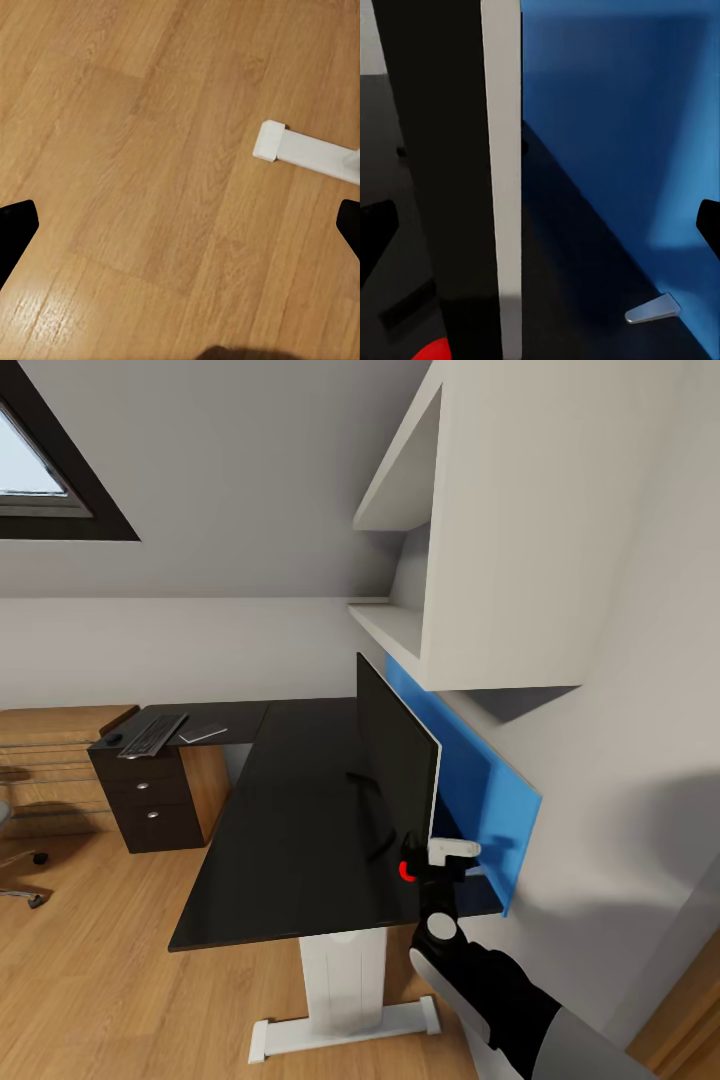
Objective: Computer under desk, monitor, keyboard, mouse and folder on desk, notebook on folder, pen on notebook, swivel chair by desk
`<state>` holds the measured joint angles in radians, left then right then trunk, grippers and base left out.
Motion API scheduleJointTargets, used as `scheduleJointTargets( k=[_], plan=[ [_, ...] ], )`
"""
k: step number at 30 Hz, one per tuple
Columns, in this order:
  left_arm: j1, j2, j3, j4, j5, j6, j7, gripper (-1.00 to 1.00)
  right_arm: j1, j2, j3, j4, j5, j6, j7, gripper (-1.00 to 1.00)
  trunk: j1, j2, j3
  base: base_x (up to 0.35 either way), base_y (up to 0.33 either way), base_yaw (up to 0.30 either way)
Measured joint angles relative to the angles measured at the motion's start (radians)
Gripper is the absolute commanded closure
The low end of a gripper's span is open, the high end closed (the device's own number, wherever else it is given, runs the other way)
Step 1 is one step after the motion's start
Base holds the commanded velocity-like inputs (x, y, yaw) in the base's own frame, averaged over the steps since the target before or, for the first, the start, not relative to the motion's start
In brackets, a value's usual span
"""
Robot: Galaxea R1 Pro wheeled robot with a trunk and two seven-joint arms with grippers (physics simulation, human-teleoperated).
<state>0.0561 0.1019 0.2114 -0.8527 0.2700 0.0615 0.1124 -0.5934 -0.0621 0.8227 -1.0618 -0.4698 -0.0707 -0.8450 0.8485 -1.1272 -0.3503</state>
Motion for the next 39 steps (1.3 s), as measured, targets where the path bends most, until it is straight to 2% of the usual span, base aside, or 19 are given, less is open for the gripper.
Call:
scheduleJointTargets(
  k=[15, 22, 33, 39],
  plan=[
    [0.000, 0.001, 0.000, 0.012, 0.000, 0.000, 0.002, -1.00, 0.004, -0.001, 0.049, -0.002, 0.002, -0.039, -0.001, -1.00, 0.000, 0.000, 0.000, 0.000, 0.000, 0.000],
    [0.000, 0.001, 0.000, 0.012, 0.000, 0.000, 0.002, -1.00, 0.005, -0.001, 0.050, -0.002, 0.002, -0.040, -0.002, -1.00, 0.000, 0.000, 0.000, -0.004, 0.000, 0.000],
    [0.000, 0.000, 0.000, 0.012, 0.000, 0.000, 0.002, -1.00, 0.005, -0.002, 0.050, -0.002, 0.002, -0.040, -0.002, -1.00, 0.000, 0.000, 0.000, -0.164, 0.018, 0.000],
    [0.000, 0.000, 0.000, 0.012, -0.001, -0.004, 0.000, -1.00, 0.005, -0.001, 0.050, -0.002, 0.002, -0.040, -0.002, -1.00, 0.000, 0.000, 0.000, 0.121, 0.002, 0.000]
  ],
)
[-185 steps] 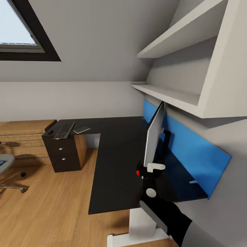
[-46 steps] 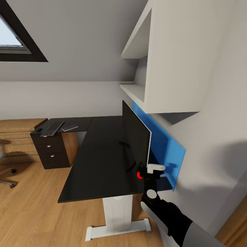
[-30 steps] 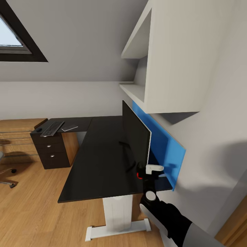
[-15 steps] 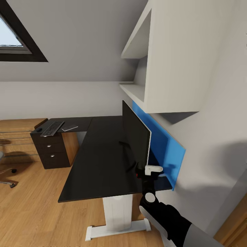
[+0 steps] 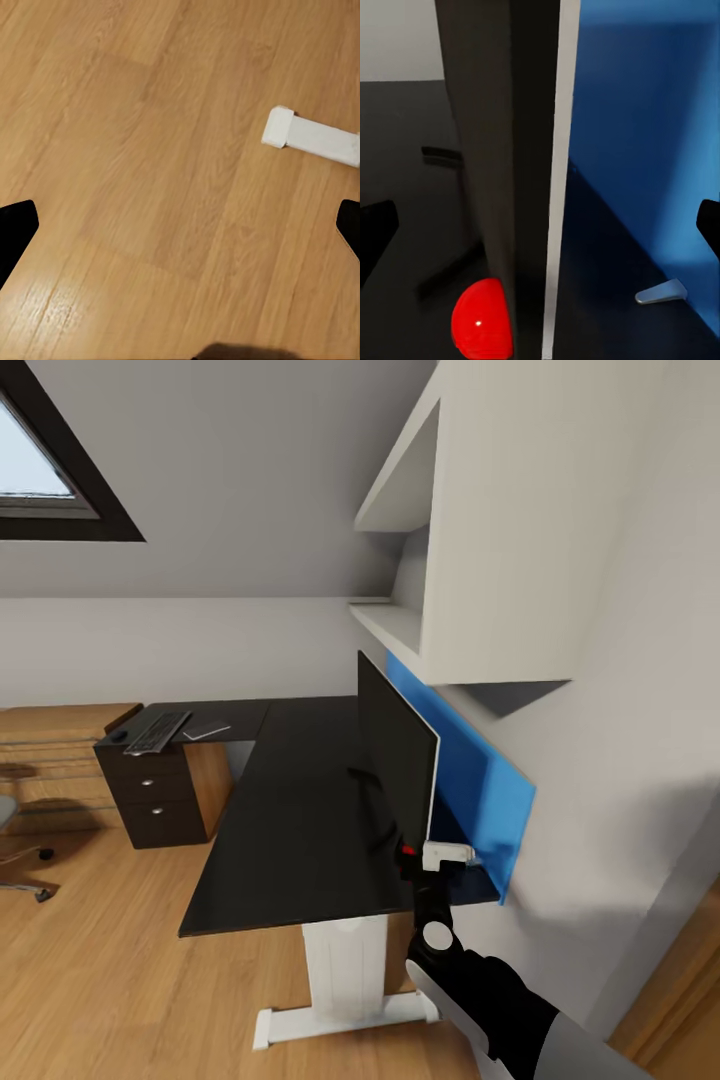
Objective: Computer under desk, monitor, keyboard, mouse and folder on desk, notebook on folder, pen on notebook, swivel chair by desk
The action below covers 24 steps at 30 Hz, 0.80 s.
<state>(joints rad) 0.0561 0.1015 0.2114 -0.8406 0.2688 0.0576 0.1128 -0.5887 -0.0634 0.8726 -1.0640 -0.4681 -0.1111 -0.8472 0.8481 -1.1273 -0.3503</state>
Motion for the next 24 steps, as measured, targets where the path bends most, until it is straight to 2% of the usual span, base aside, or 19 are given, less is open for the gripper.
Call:
scheduleJointTargets(
  k=[5, 13, 18, 24],
  plan=[
    [0.000, 0.000, 0.000, 0.000, 0.000, -0.014, 0.000, -1.00, 0.000, 0.000, 0.000, 0.000, 0.000, 0.000, 0.000, -1.00, 0.000, 0.000, 0.000, 0.188, 0.000, 0.000],
    [0.000, -0.001, 0.000, 0.003, -0.001, -0.019, 0.000, -1.00, 0.000, 0.000, 0.003, 0.001, -0.001, -0.001, 0.008, -1.00, 0.000, 0.000, 0.000, 0.019, 0.000, 0.000],
    [0.000, -0.001, 0.000, 0.005, -0.001, -0.019, 0.000, -1.00, 0.005, -0.005, 0.004, 0.001, -0.001, -0.002, 0.070, -1.00, 0.000, 0.000, 0.000, 0.001, 0.000, 0.000],
    [0.000, -0.001, 0.000, 0.006, -0.001, -0.019, 0.000, -1.00, 0.011, -0.026, 0.004, -0.003, -0.004, -0.004, 0.157, -1.00, 0.000, 0.000, 0.000, 0.000, 0.000, 0.000]
  ],
)
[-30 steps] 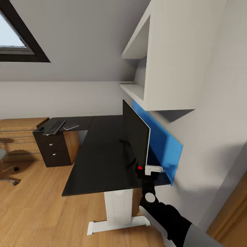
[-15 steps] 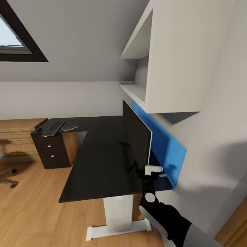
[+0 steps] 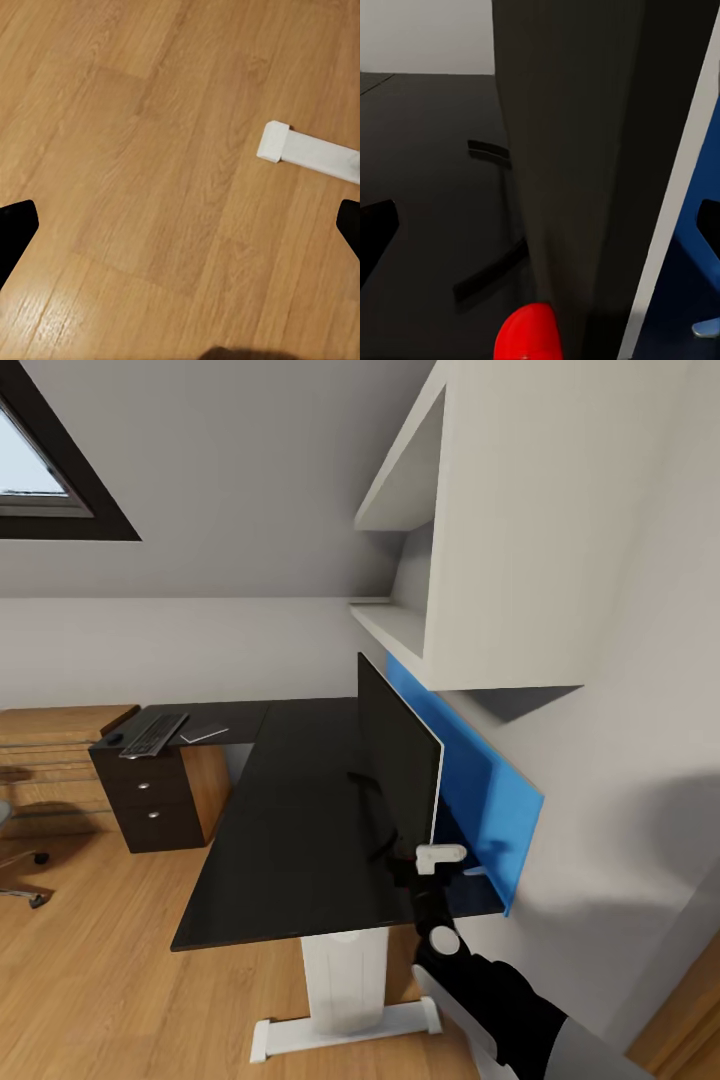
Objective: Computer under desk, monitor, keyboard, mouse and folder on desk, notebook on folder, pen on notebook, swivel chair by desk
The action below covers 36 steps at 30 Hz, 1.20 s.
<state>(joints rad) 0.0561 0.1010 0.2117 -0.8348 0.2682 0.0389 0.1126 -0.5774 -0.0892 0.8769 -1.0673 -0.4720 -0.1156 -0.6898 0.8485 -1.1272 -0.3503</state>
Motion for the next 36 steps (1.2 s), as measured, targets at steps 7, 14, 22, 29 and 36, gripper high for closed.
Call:
scheduleJointTargets(
  k=[7, 14, 22, 29, 36],
  plan=[
    [0.000, 0.000, 0.000, 0.000, 0.000, 0.000, 0.000, -1.00, 0.001, -0.007, 0.001, -0.001, -0.002, -0.017, 0.052, -1.00, 0.000, 0.000, 0.000, 0.000, 0.000, 0.000],
    [0.000, 0.000, 0.000, 0.000, 0.000, 0.000, 0.000, -1.00, 0.001, -0.007, 0.006, -0.003, -0.001, -0.019, 0.057, -1.00, 0.000, 0.000, 0.000, 0.000, 0.000, 0.000],
    [0.000, 0.000, 0.000, 0.001, 0.000, 0.000, 0.000, -1.00, 0.001, -0.007, 0.026, -0.004, 0.000, -0.019, 0.077, -1.00, 0.000, 0.000, 0.000, 0.000, 0.000, 0.000],
    [0.000, 0.000, 0.000, 0.001, 0.000, 0.000, 0.000, -1.00, 0.001, -0.007, 0.041, -0.004, 0.001, -0.019, 0.092, -1.00, 0.000, 0.000, 0.000, 0.000, 0.000, 0.000],
    [0.000, 0.000, 0.000, 0.001, 0.000, 0.000, 0.000, -1.00, 0.001, -0.007, 0.043, -0.004, 0.001, -0.020, 0.093, -1.00, 0.000, 0.000, 0.000, 0.000, 0.000, 0.000]
  ],
)
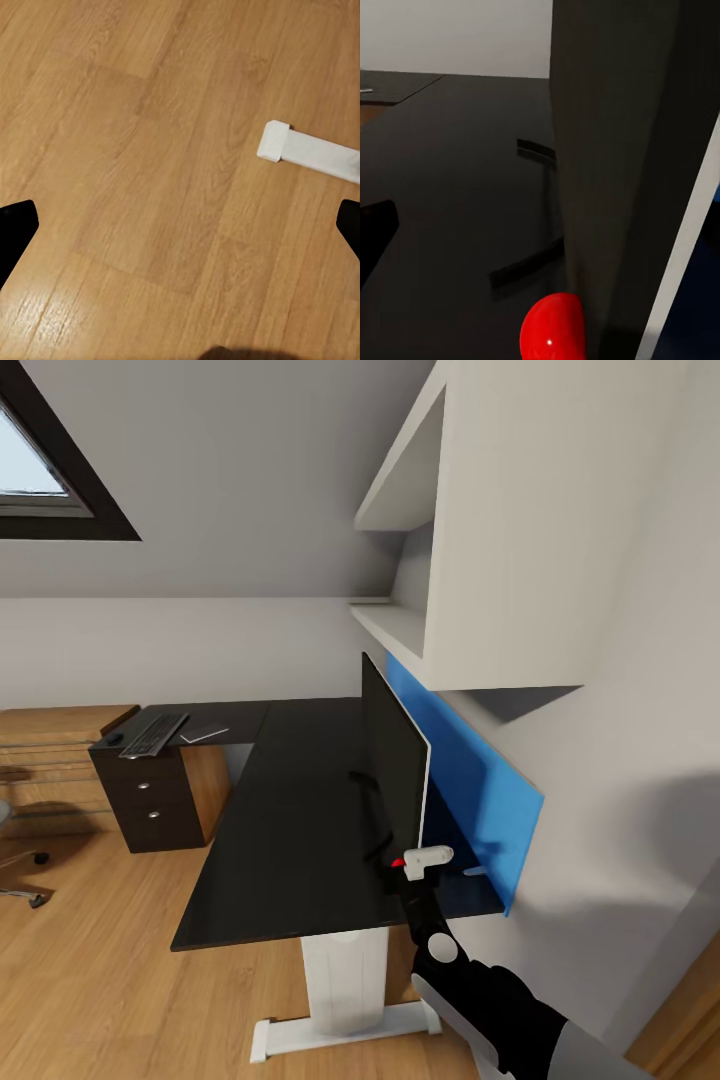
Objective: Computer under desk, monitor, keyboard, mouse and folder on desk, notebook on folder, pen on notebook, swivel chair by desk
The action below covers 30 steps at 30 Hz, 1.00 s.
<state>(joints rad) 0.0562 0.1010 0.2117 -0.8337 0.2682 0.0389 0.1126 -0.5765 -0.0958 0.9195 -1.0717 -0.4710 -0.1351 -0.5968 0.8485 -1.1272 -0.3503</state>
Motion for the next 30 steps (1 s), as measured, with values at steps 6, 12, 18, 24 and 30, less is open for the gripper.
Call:
scheduleJointTargets(
  k=[6, 12, 18, 24, 30],
  plan=[
    [0.000, 0.000, 0.000, 0.000, 0.000, 0.000, 0.000, -1.00, 0.000, 0.000, 0.000, 0.001, 0.000, 0.000, 0.000, -1.00, 0.000, 0.000, 0.000, -0.004, 0.000, 0.000],
    [0.000, 0.000, 0.000, 0.000, 0.000, 0.000, 0.000, -1.00, 0.000, 0.000, -0.001, 0.003, 0.001, 0.000, 0.000, -1.00, 0.000, 0.000, 0.000, -0.183, 0.000, 0.000],
    [0.000, 0.000, 0.000, 0.000, 0.000, 0.000, 0.000, -1.00, 0.000, 0.000, -0.001, 0.005, 0.001, 0.000, 0.001, -1.00, 0.001, 0.000, 0.000, -0.307, 0.000, 0.000],
    [0.000, 0.000, 0.000, 0.000, 0.000, 0.000, 0.000, -1.00, 0.000, 0.000, -0.001, 0.007, 0.000, 0.000, 0.000, -1.00, 0.001, 0.000, 0.000, -0.329, 0.000, 0.000],
    [0.000, -0.023, 0.002, 0.022, -0.002, -0.020, 0.003, -1.00, -0.004, 0.021, -0.002, 0.030, 0.008, -0.023, 0.006, -1.00, 0.000, 0.000, 0.000, -0.178, 0.000, 0.000]
  ],
)
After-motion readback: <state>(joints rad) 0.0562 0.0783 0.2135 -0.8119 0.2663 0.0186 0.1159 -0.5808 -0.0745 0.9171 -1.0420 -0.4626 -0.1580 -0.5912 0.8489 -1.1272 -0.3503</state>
